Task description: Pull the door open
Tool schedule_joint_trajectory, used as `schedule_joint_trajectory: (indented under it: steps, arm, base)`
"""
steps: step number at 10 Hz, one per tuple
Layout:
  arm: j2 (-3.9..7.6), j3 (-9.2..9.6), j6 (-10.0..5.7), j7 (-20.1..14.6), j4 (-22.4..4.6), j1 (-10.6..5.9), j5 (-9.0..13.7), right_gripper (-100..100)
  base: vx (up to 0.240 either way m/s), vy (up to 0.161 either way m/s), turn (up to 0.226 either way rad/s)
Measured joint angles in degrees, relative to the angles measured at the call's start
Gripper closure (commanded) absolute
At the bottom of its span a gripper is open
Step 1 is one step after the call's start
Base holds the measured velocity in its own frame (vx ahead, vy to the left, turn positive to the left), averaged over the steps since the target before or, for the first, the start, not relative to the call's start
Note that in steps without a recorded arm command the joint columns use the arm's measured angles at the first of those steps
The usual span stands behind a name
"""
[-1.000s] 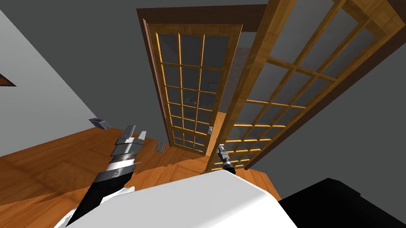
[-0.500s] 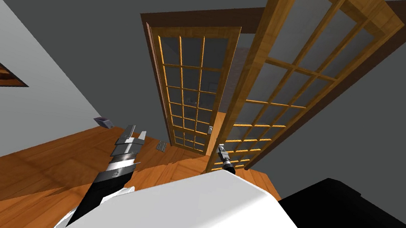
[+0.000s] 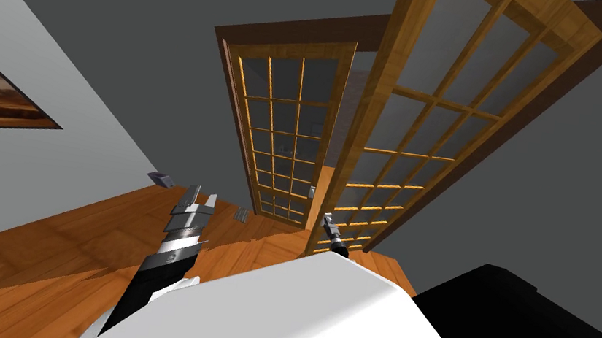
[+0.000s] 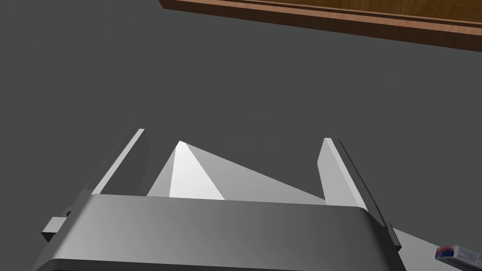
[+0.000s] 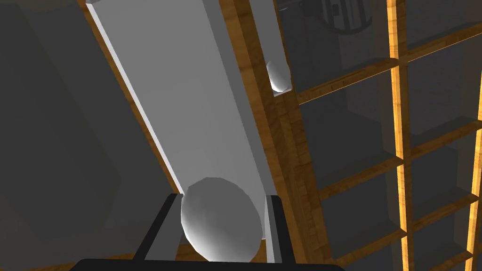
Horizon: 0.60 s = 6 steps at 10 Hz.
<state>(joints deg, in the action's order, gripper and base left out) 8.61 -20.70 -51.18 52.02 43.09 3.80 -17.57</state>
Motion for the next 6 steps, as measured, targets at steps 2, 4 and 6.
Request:
schedule_joint_trajectory:
  steps: [2, 4, 6]
  arm:
    - [0.29, 0.72, -0.21, -2.9, -0.5, -0.27, 1.3, 100]
    - [0.57, 1.53, -0.17, -6.1, -0.6, -0.45, 2.7, 100]
    - [0.67, 2.07, -0.03, -8.3, -0.4, -0.34, 3.5, 100]
  base:
    - [-0.045, -0.015, 0.042]
    - [-0.042, -0.017, 0.041]
    - [-0.029, -0.015, 0.041]
